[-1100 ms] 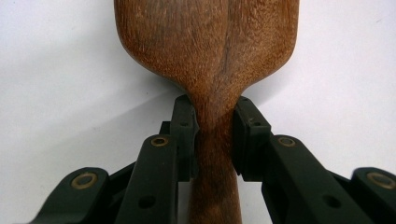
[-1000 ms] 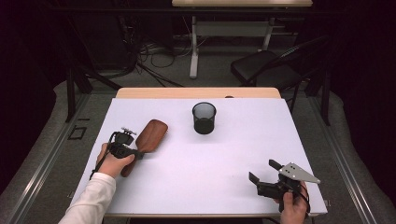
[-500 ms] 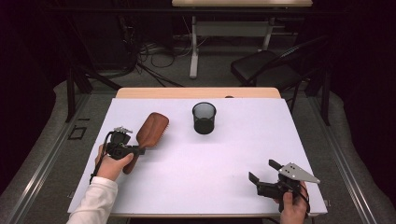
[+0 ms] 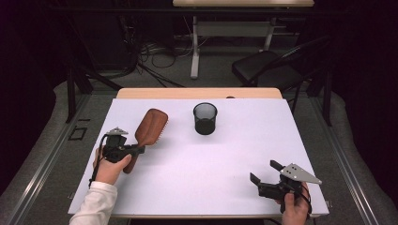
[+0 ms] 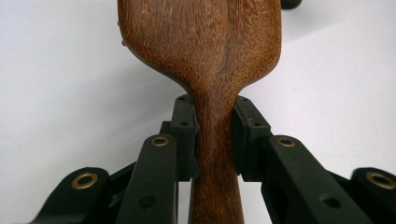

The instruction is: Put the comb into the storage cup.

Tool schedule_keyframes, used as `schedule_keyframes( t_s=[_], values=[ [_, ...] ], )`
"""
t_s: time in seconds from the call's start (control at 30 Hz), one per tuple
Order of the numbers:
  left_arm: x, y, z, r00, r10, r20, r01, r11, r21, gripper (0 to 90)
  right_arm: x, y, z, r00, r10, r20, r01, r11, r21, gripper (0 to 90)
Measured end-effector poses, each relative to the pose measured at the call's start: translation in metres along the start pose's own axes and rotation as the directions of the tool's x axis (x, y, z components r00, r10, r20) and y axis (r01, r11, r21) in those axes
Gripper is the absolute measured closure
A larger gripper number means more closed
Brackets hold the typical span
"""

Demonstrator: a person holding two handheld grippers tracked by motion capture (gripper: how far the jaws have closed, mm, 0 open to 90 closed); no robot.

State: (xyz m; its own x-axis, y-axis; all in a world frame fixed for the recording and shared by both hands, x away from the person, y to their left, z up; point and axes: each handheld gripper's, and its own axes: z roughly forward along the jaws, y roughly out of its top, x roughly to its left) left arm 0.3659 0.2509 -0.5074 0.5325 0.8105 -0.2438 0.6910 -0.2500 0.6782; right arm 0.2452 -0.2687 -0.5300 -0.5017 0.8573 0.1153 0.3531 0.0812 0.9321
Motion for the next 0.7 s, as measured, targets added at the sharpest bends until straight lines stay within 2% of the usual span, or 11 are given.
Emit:
schedule_keyframes(
  t_s=[0.1,0.3,0.43,0.7],
  values=[
    [-0.001,-0.001,-0.003,1.0,-0.003,0.006,0.003,0.9995,-0.03,73.2,0.0,0.0,0.0,1.0,0.0,-0.001,0.0,1.0,0.0,7.2],
    [0.003,-0.003,-0.008,0.9978,-0.026,0.062,0.03,0.9966,-0.076,73.2,0.0,0.0,0.0,1.0,-0.001,0.002,0.001,1.0,-0.004,7.2],
    [0.002,-0.004,-0.012,0.9969,-0.017,0.077,0.025,0.994,-0.107,73.2,-0.001,0.0,0.0,1.0,-0.007,0.003,0.007,1.0,-0.001,7.2],
    [-0.003,-0.006,-0.019,0.9975,0.013,0.07,-0.002,0.9875,-0.157,73.3,0.0,0.0,0.0,1.0,-0.003,0.002,0.003,1.0,-0.004,7.2]
  ],
)
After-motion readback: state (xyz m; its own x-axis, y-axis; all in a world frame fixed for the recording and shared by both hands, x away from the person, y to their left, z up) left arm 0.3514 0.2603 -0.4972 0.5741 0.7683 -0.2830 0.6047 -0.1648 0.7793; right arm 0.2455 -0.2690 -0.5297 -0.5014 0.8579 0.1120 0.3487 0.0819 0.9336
